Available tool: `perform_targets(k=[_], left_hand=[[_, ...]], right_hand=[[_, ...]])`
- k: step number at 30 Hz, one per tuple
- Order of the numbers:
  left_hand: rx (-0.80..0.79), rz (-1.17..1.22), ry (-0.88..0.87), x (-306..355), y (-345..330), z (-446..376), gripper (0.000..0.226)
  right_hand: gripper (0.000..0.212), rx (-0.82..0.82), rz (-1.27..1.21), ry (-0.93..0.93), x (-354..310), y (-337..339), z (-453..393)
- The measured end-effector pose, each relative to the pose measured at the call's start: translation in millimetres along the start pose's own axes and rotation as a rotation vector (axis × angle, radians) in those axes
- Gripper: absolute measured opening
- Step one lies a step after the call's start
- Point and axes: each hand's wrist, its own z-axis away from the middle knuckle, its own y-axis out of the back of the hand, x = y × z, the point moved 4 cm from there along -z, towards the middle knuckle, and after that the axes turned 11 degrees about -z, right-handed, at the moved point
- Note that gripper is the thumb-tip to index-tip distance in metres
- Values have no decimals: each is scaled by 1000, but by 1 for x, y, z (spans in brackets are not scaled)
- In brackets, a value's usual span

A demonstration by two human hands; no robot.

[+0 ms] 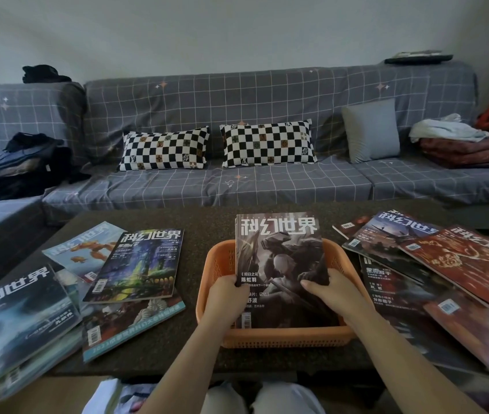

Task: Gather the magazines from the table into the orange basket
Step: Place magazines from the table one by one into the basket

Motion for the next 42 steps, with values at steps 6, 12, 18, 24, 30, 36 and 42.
perform_targets(k=[6, 12, 18, 24, 30, 36, 42], left_hand=[[205, 111, -125, 0, 27, 11, 31], [331, 63, -133, -35, 86, 8, 27], [448, 38, 33, -97, 137, -10, 26], [494, -166, 167, -152, 166, -40, 36], [449, -424, 267, -192, 182, -81, 44], [457, -306, 413, -209, 203, -93, 45], [324, 35, 368, -216, 203, -83, 25]], right_hand=[[72, 195, 91, 241, -27, -28, 23], [43, -42, -20, 397, -72, -105, 26], [33, -276, -72, 333, -102, -190, 8], [52, -353, 181, 125, -115, -257, -39], [42, -469, 215, -108, -108, -293, -69], [12, -412, 20, -205, -104, -295, -79], [17, -353, -116, -219, -103, -288, -74]])
